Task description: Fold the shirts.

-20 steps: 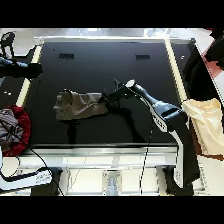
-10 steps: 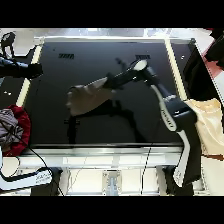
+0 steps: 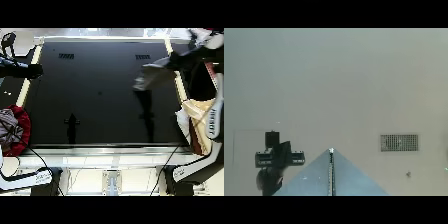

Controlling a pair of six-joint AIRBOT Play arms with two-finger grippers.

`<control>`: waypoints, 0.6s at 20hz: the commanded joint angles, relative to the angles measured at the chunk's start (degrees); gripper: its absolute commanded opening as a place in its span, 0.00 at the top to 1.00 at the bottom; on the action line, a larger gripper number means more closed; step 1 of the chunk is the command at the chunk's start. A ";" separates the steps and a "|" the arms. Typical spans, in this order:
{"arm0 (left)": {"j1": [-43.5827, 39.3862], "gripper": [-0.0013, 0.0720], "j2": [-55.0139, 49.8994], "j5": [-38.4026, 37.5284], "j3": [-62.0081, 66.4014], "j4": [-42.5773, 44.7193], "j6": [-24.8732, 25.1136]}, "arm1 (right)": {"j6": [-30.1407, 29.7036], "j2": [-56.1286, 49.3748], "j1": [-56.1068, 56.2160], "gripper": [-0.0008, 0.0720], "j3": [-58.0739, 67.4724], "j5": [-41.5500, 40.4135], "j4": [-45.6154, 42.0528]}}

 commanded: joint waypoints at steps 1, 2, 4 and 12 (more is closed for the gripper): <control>0.02 0.97 -0.81 -0.02 0.00 -0.02 -0.04 | 0.15 6.84 -11.78 0.97 -0.02 5.99 -4.02; 0.00 0.97 -1.03 -0.02 0.00 -0.07 -0.04 | 0.00 8.85 -14.78 0.97 -0.02 7.74 -4.72; -0.17 0.97 -1.11 -0.02 0.00 -0.35 -0.04 | -2.08 12.28 -20.33 0.97 -0.04 13.35 -5.01; -1.01 0.97 -1.11 -0.04 0.00 -3.93 -0.04 | -5.01 28.04 -41.05 0.97 -15.65 19.78 -10.08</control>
